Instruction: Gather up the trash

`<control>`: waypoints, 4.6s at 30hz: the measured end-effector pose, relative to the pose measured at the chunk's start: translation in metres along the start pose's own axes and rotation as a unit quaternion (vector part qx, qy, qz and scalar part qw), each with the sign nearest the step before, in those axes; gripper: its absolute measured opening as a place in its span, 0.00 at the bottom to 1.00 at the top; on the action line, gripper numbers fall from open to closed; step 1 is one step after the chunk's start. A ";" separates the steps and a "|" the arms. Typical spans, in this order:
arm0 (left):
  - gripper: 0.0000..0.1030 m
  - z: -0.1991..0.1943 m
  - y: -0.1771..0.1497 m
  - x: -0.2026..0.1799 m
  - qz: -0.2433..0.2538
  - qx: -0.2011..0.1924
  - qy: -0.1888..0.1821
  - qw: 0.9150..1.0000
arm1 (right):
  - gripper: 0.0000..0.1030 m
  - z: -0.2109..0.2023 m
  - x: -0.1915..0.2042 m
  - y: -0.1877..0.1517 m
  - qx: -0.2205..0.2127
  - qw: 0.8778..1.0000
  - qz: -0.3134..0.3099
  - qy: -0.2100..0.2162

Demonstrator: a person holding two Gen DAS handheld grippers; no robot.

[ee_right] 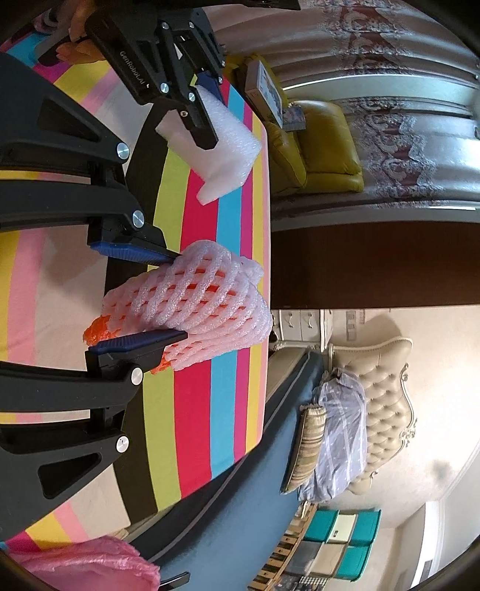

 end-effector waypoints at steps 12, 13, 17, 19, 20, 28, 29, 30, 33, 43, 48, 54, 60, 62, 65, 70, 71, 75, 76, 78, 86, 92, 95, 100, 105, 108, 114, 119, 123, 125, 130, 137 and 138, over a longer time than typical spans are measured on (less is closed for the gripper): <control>0.32 0.009 0.012 -0.060 0.040 -0.002 -0.039 0.998 | 0.33 -0.020 -0.047 -0.012 -0.012 0.999 0.028 -0.026; 0.32 0.010 0.013 -0.063 0.042 -0.002 -0.041 0.998 | 0.33 -0.022 -0.052 -0.014 -0.014 0.999 0.031 -0.029; 0.32 0.014 0.014 -0.084 0.058 0.000 -0.055 0.997 | 0.33 -0.029 -0.073 -0.019 -0.017 0.998 0.046 -0.040; 0.32 0.017 0.015 -0.092 0.063 0.000 -0.062 0.996 | 0.33 -0.033 -0.082 -0.021 -0.019 0.997 0.051 -0.046; 0.32 0.018 0.016 -0.099 0.066 0.001 -0.068 0.995 | 0.33 -0.035 -0.088 -0.022 -0.020 0.997 0.055 -0.050; 0.32 0.026 0.015 -0.152 0.099 0.008 -0.111 0.989 | 0.33 -0.061 -0.137 -0.041 -0.024 0.992 0.087 -0.083; 0.32 0.028 0.015 -0.158 0.102 0.009 -0.117 0.988 | 0.33 -0.065 -0.144 -0.043 -0.025 0.992 0.092 -0.088; 0.32 0.029 0.014 -0.168 0.108 0.010 -0.126 0.986 | 0.33 -0.070 -0.152 -0.046 -0.026 0.990 0.098 -0.093; 0.32 0.029 0.012 -0.189 0.121 0.012 -0.143 0.982 | 0.33 -0.084 -0.172 -0.054 -0.030 0.987 0.111 -0.111; 0.32 0.024 0.008 -0.273 0.166 0.012 -0.222 0.961 | 0.33 -0.130 -0.247 -0.096 -0.027 0.968 0.160 -0.191; 0.32 0.027 0.019 -0.324 0.184 -0.002 -0.255 0.949 | 0.33 -0.155 -0.288 -0.115 -0.030 0.955 0.183 -0.231; 0.32 0.041 0.041 -0.375 0.171 0.001 -0.288 0.942 | 0.33 -0.175 -0.329 -0.130 -0.038 0.944 0.215 -0.249; 0.32 0.052 0.056 -0.412 0.164 0.002 -0.298 0.940 | 0.33 -0.172 -0.353 -0.131 -0.033 0.944 0.210 -0.252; 0.33 0.055 0.060 -0.420 0.159 0.005 -0.302 0.940 | 0.33 -0.171 -0.357 -0.131 -0.033 0.946 0.209 -0.246; 0.33 0.060 0.065 -0.430 0.150 0.005 -0.309 0.939 | 0.36 -0.166 -0.361 -0.124 -0.036 0.950 0.200 -0.237; 0.77 0.065 0.081 -0.441 0.128 -0.018 -0.308 0.943 | 0.58 -0.169 -0.376 -0.116 -0.054 0.958 0.183 -0.212; 0.77 0.064 0.084 -0.438 0.115 -0.022 -0.313 0.942 | 0.58 -0.174 -0.379 -0.115 -0.060 0.958 0.185 -0.212; 0.95 0.056 0.088 -0.421 0.104 -0.032 -0.300 0.948 | 0.63 -0.203 -0.378 -0.114 -0.078 0.951 0.190 -0.233; 0.96 0.053 0.089 -0.413 0.099 -0.038 -0.295 0.950 | 0.63 -0.209 -0.375 -0.114 -0.079 0.950 0.188 -0.237; 0.95 0.042 0.090 -0.400 0.090 -0.053 -0.282 0.954 | 0.71 -0.223 -0.364 -0.116 -0.079 0.948 0.186 -0.245; 0.96 -0.024 0.095 -0.363 0.108 -0.109 -0.223 0.963 | 0.82 -0.276 -0.309 -0.098 -0.091 0.951 0.139 -0.260; 0.96 -0.067 0.087 -0.341 0.102 -0.123 -0.207 0.965 | 0.82 -0.291 -0.290 -0.092 -0.081 0.956 0.114 -0.258; 0.96 -0.081 0.074 -0.331 0.090 -0.125 -0.186 0.970 | 0.82 -0.293 -0.282 -0.105 -0.075 0.959 0.110 -0.250; 0.96 -0.092 0.050 -0.322 0.059 -0.087 -0.185 0.977 | 0.82 -0.297 -0.261 -0.130 -0.090 0.963 0.119 -0.223; 0.96 -0.106 0.028 -0.313 0.061 -0.070 -0.180 0.979 | 0.82 -0.299 -0.246 -0.139 -0.090 0.967 0.114 -0.210; 0.96 -0.114 0.015 -0.309 0.072 -0.068 -0.181 0.978 | 0.82 -0.299 -0.239 -0.138 -0.083 0.968 0.105 -0.211; 0.96 -0.119 0.008 -0.303 0.067 -0.071 -0.179 0.979 | 0.82 -0.301 -0.226 -0.126 -0.069 0.972 0.086 -0.206; 0.96 -0.124 0.007 -0.303 0.076 -0.074 -0.185 0.977 | 0.82 -0.302 -0.222 -0.124 -0.063 0.973 0.079 -0.209; 0.96 -0.125 0.005 -0.307 0.082 -0.067 -0.193 0.975 | 0.82 -0.304 -0.226 -0.126 -0.059 0.972 0.086 -0.209; 0.96 -0.124 0.004 -0.309 0.082 -0.065 -0.195 0.975 | 0.82 -0.303 -0.228 -0.128 -0.057 0.973 0.090 -0.207; 0.96 -0.124 0.002 -0.313 0.087 -0.063 -0.197 0.975 | 0.82 -0.297 -0.229 -0.134 -0.046 0.974 0.091 -0.204; 0.96 -0.121 0.000 -0.314 0.087 -0.058 -0.197 0.975 | 0.82 -0.295 -0.229 -0.134 -0.044 0.973 0.093 -0.205; 0.96 -0.120 0.000 -0.315 0.087 -0.057 -0.197 0.975 | 0.82 -0.294 -0.230 -0.134 -0.044 0.973 0.095 -0.205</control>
Point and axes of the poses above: each gripper's, at about its wrist camera, not at the fingertips, and z roughly the way its jaws point, x to its left, y to its top, the point moved 8 cm from there along z, roughly the way its jaws point, and after that the axes turned 4 degrees about x, right-handed, at the moved point
